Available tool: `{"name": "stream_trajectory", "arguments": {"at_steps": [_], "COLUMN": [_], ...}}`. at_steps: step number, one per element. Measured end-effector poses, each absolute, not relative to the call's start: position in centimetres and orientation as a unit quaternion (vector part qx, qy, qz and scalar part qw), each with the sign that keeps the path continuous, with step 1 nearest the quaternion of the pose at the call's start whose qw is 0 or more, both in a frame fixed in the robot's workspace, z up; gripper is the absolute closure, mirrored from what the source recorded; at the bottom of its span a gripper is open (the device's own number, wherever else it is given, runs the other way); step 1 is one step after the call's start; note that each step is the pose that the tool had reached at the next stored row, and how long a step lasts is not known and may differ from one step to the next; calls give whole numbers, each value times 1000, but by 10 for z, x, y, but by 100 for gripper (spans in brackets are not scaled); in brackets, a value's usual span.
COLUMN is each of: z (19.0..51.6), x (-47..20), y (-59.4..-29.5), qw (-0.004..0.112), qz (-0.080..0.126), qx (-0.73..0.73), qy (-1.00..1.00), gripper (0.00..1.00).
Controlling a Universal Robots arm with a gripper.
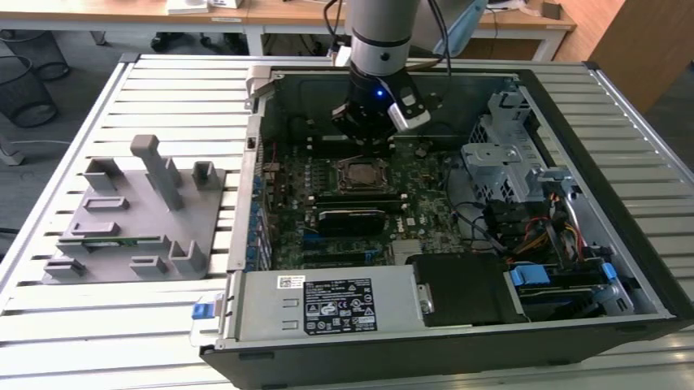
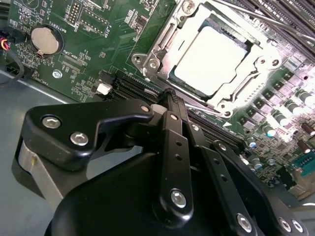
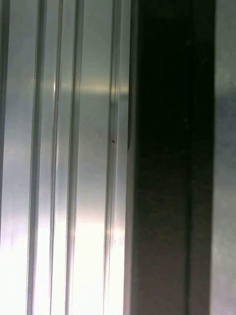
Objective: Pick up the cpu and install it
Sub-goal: 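Install the first cpu locking lever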
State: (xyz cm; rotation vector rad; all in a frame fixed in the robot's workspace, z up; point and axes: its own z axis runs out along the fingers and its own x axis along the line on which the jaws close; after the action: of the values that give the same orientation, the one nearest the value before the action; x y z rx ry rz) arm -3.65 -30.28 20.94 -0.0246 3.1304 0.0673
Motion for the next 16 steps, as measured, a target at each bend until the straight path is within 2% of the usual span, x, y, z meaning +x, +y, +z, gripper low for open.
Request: {"name": "stream_trajectory", "arguments": {"at_steps": [16], "z": [206], "x": [-35], "y": [-303], "qw": [5], "qz": [21], "qx": [-8], "qy": [1000], "gripper": [89]}}
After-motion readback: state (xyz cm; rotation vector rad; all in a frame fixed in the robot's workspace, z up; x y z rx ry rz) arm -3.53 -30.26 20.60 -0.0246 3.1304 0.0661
